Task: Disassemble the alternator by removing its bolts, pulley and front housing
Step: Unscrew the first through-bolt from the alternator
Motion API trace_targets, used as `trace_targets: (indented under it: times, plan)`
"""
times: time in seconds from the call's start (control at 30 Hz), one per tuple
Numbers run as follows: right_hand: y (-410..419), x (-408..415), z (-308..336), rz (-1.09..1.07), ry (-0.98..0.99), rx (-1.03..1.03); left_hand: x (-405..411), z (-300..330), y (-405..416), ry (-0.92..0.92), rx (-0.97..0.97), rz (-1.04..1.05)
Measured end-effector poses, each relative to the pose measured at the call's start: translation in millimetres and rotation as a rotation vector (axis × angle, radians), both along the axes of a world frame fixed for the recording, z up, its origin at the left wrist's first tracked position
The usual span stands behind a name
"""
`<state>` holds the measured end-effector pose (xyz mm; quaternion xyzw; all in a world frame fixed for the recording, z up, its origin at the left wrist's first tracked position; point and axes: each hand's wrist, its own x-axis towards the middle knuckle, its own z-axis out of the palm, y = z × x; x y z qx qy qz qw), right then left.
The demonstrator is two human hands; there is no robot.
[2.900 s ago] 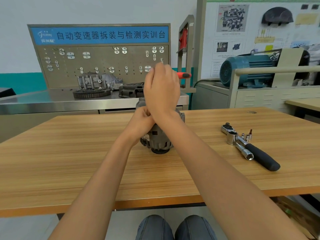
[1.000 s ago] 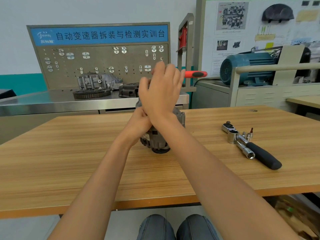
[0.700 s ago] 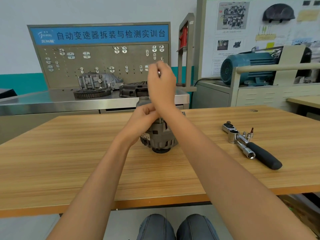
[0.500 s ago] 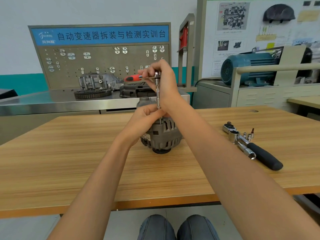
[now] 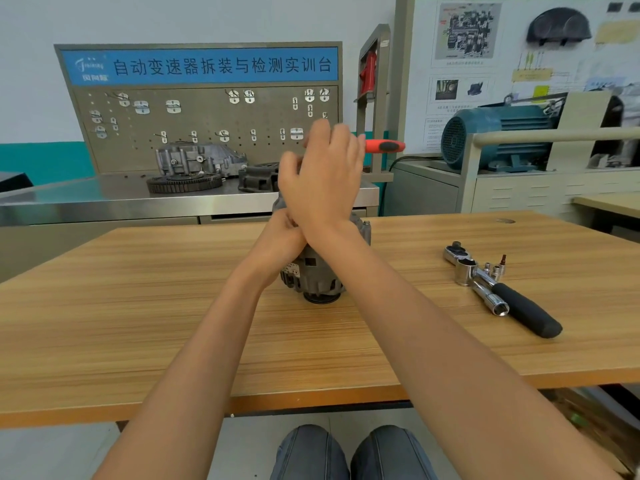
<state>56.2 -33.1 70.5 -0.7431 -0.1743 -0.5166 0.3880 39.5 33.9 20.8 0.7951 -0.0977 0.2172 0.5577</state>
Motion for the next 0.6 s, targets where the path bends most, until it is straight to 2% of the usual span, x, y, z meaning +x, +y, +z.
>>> trace_targets:
  times: [0.13, 0.3, 0.43, 0.5, 0.6]
  plan:
    - [-2, 1, 5, 0.376, 0.031, 0.154, 0, 0, 1, -0.005, 0.009, -0.027]
    - [-5, 1, 19, 0.807, 0.285, 0.393, -4, 2, -2, -0.023, -0.022, -0.144]
    - [-12, 8, 29, 1.259, 0.551, 0.506, -5, 3, -2, -0.014, -0.011, -0.144]
    - [-12, 10, 31, 1.314, 0.597, 0.497, -6, 4, -2, -0.008, -0.01, -0.139]
    - [-9, 9, 29, 1.282, 0.597, 0.509, -6, 3, -2, -0.005, -0.009, -0.148]
